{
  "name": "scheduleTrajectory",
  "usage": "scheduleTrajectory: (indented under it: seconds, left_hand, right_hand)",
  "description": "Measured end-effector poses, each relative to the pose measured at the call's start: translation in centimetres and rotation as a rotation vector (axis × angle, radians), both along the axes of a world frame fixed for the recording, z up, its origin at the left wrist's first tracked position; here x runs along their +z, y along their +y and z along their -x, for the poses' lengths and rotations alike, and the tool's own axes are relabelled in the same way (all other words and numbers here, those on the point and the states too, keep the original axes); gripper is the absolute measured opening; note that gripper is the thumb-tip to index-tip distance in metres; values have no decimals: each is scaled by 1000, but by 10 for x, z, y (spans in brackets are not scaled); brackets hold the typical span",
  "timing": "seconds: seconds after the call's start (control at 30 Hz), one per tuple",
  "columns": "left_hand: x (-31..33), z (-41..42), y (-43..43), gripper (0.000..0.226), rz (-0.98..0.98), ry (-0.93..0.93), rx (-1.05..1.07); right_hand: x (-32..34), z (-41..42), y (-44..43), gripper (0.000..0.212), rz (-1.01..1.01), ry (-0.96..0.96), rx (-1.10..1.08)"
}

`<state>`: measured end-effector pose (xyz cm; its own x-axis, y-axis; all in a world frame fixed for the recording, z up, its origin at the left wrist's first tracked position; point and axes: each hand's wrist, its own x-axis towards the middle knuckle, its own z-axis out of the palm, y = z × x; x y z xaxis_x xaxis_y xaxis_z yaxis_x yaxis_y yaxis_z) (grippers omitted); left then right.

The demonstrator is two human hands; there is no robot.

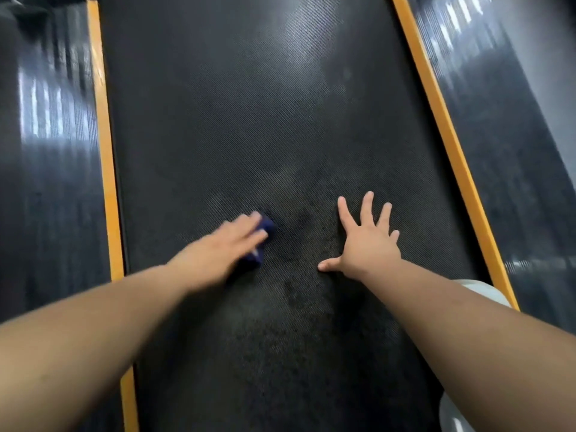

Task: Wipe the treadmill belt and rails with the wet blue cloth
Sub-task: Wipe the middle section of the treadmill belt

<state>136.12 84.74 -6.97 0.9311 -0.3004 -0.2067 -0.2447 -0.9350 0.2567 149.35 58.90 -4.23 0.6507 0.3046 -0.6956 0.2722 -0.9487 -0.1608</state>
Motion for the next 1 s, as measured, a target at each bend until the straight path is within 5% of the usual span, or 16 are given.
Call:
scheduleTrajectory:
  seconds: [0.1,0.17,0.23,0.37,0.43,0.5,0.63,0.7,0.9,1.0]
  left_hand:
    - [7,-21,22,57,8,51,735]
    - [9,-37,-4,58,-25,31,997]
    - [3,-43,-46,55,28,-22,911]
    - [-11,-24,-103,52,111,-10,190]
    - [-12,-26,-86,53,84,-47,8]
    - [-11,-36,-59,52,44,-94,62]
    - [-3,-78,-11,52,24,-73,886]
    - [0,-93,-27,48,77,-101,996]
    - [-13,-68,-88,46,177,-94,-94]
    - [-12,-100,-30,48,94,-162,58]
  right_hand:
    - [-5,1,0,133,-9,-19,-7]
    - [-6,1,0,133,0,-24,-9]
    - [-7,2,1,133,4,-29,-11]
    - [-6,2,1,133,10,-46,-19]
    - [-5,2,2,134,13,-35,-23]
    - [-5,1,2,134,11,-19,-30]
    - [-7,1,1,133,-8,-11,-41]
    - [-7,1,1,134,-4,-4,-44]
    - [-5,2,2,138,-15,-34,-61]
    - [-5,1,2,143,-17,-13,-83]
